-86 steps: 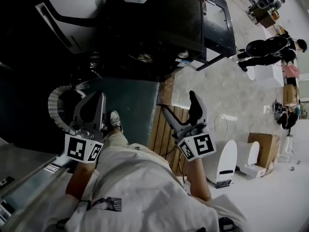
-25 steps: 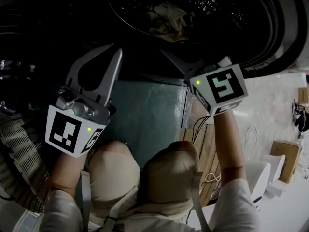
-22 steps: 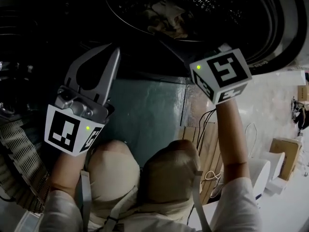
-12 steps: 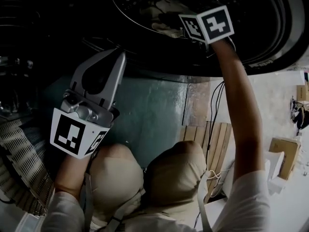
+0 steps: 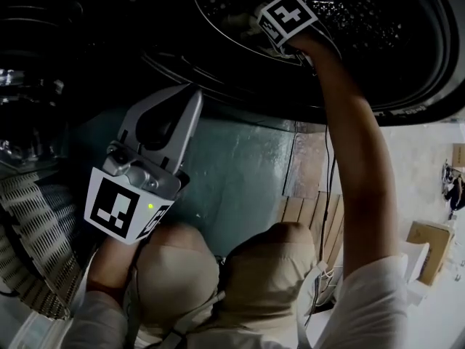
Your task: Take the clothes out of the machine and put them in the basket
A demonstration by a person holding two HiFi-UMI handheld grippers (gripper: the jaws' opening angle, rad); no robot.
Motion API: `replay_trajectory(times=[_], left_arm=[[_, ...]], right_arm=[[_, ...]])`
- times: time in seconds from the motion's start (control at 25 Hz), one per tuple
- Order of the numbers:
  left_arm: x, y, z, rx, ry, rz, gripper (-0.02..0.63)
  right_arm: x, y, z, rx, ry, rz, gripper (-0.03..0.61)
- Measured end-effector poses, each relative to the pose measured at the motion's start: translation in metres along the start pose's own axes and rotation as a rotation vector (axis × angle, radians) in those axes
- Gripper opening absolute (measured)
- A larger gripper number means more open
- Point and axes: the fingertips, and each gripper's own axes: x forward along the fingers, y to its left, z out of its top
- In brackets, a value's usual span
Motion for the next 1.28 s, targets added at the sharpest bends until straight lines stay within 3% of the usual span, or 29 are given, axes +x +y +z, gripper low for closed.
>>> replay_trajectory(times=[0.16,0.4,0.52,0.68,1.0,1.28], left_arm=[[-0.005,0.004,-0.002,-0.003,0.004,0.015,0.014],[-0.006,0.006,-0.003,0.004,0.008,0.012,0.014],[-0.005,0.005,-0.002,0.011,0.009,0.002,0.014],[-0.010,0.006,0.001,0.015,-0.001,-0.001,0.014],[-0.009,0.002,0.007,-0.004,-0.031,0.001,0.014],[-0.007,-0.010,0.012,0.015,-0.036,-0.015,0.014]], right_arm=[[0.020,-0.002,-0.010,-0.089,0.111,0.004,0.540],[0.040,0.007,-0.016,-0.090,0.161,0.091,0.532],[0.037,0.017,-0.015,-0.164,0.155,0.121,0.345],[0.028,0.022,-0.012,-0.224,0.160,0.068,0.253],[-0.026,0.008,0.007,-0.163,-0.064,-0.055,0.203],[-0.083,0.016,0.022,-0.089,-0.260,-0.087,0.202]])
